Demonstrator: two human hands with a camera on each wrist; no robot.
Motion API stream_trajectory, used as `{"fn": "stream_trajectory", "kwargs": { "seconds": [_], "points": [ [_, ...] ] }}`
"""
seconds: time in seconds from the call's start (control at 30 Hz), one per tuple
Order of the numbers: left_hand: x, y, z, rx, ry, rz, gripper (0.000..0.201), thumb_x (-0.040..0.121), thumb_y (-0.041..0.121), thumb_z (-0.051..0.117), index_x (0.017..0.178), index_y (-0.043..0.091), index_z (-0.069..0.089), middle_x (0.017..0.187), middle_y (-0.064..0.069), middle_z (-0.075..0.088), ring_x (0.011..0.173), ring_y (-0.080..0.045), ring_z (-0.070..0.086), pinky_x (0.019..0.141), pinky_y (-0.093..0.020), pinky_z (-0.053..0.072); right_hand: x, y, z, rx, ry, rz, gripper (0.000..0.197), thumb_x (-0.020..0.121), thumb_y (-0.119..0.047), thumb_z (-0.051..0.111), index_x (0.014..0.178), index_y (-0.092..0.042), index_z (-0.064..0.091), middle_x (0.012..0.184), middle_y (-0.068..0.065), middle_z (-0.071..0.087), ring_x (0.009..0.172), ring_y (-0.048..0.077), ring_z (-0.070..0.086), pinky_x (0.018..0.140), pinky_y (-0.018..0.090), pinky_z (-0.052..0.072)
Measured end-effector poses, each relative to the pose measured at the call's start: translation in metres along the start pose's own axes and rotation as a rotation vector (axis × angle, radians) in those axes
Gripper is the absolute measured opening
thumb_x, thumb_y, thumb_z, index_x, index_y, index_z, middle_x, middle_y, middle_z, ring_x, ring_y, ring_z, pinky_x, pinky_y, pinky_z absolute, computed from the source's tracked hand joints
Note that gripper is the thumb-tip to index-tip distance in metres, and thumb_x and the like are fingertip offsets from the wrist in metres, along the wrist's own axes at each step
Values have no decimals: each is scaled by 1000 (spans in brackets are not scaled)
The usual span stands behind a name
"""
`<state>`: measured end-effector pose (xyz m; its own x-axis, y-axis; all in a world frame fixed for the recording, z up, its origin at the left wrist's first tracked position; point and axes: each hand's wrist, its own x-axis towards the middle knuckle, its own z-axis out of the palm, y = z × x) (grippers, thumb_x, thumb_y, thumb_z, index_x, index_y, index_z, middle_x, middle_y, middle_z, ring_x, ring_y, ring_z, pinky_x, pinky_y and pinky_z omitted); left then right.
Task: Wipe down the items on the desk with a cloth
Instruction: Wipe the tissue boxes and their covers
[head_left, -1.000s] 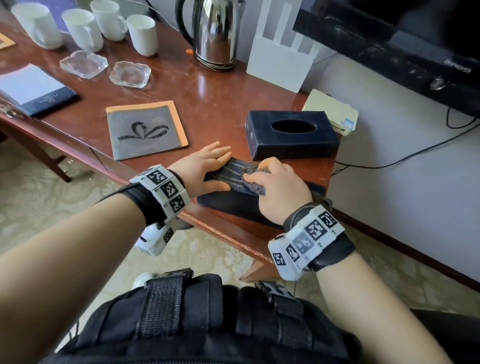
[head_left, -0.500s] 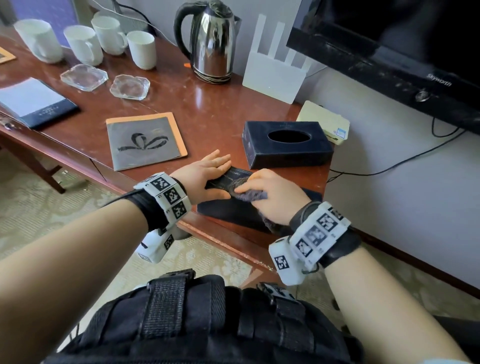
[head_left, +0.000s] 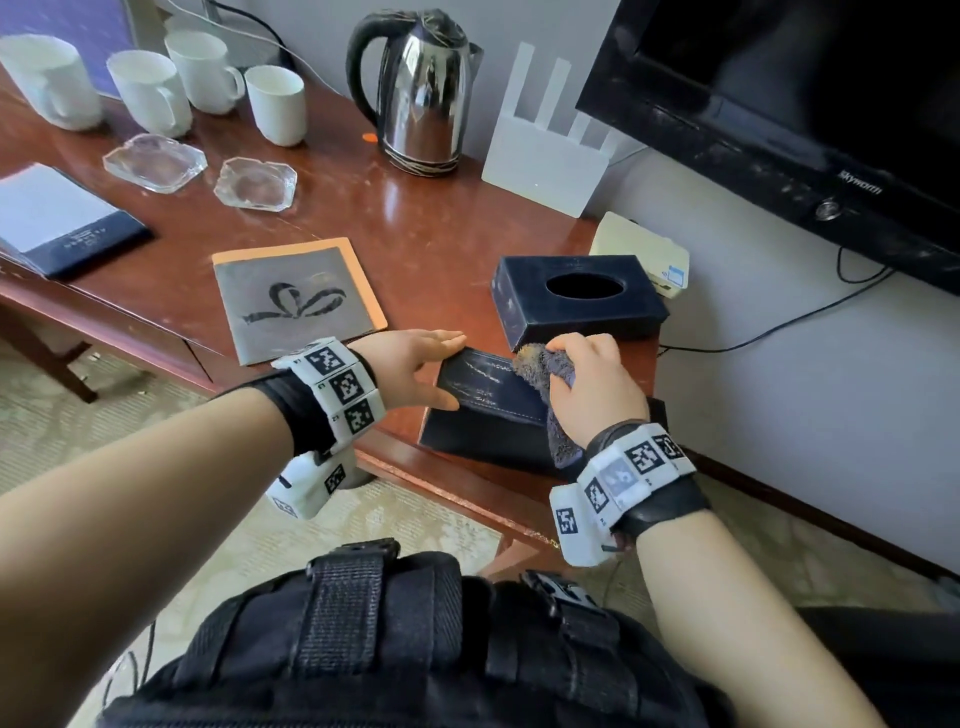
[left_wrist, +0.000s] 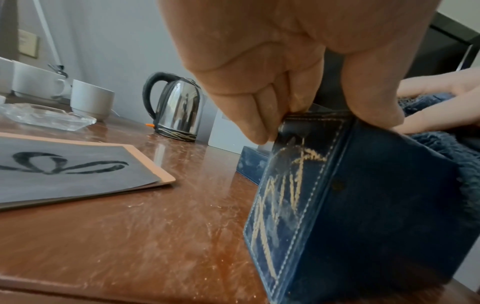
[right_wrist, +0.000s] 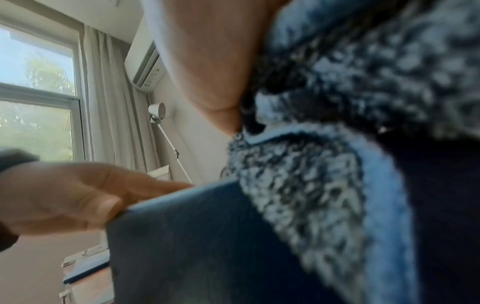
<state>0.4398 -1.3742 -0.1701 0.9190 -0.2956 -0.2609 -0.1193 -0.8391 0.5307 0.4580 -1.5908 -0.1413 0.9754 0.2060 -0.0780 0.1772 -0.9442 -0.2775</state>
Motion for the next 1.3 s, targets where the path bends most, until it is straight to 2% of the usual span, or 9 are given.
{"fn": "stream_trajectory", "kwargs": {
  "seconds": [0.23,0.3,0.43,0.53,0.6,0.67,0.77,0.97,1.3],
  "points": [
    [-1,-9,-3,10,-42,84,79,86,44,59,149,22,17,154,12,18,138,-8,26,111,-24,25,-24,-23,14,-147,-20,-59,37,92,-41,49,126,-25,47,134,2,33,122,23,35,93,36,41],
    [0,-11,-5,16,-52,109,78,87,45,58,149,22,16,155,12,17,139,-7,23,111,-23,22,-26,-23,12,-107,-69,-43,33,95,-31,46,127,-23,48,136,2,33,125,25,34,101,36,36],
    [0,-14,-7,11,-54,150,79,87,45,57,149,20,16,155,9,17,140,-8,21,111,-22,20,-8,-19,-7,243,168,59,30,91,-6,51,119,-18,53,128,6,42,119,22,45,95,15,28],
    [1,-13,-9,23,-52,156,79,88,45,56,149,19,15,155,9,17,140,-8,22,109,-20,20,2,-23,-18,712,460,172,46,90,-7,54,127,-32,41,134,1,43,119,11,46,98,19,34],
    [2,-14,-9,18,-52,158,79,88,46,56,149,20,14,156,10,16,140,-8,21,109,-22,22,0,-30,-8,828,456,158,52,90,-8,54,127,-40,38,137,-1,39,120,8,44,102,21,34],
    [3,-16,-7,20,-60,162,79,88,47,55,149,21,13,156,10,15,140,-8,21,108,-23,24,-11,-36,10,600,343,134,48,89,-3,52,129,-29,46,129,1,34,117,11,43,100,17,31],
    [3,-17,-6,20,-66,165,79,89,48,53,150,21,11,156,10,14,140,-8,20,108,-23,25,-28,-32,32,212,275,58,35,89,-4,55,123,-14,54,123,7,31,119,23,40,108,34,32],
    [2,-18,-4,15,-58,170,78,89,48,54,149,20,12,156,10,14,141,-8,20,110,-23,22,-30,-30,24,10,44,21,39,88,-24,62,124,-27,48,153,-2,10,137,26,26,102,39,38],
    [0,-19,-2,-29,-50,153,81,88,45,56,150,20,10,156,8,15,141,-9,20,111,-24,20,-25,-46,8,-166,35,171,37,88,-16,49,123,-28,56,134,6,41,114,32,45,89,35,41]
  ]
}}
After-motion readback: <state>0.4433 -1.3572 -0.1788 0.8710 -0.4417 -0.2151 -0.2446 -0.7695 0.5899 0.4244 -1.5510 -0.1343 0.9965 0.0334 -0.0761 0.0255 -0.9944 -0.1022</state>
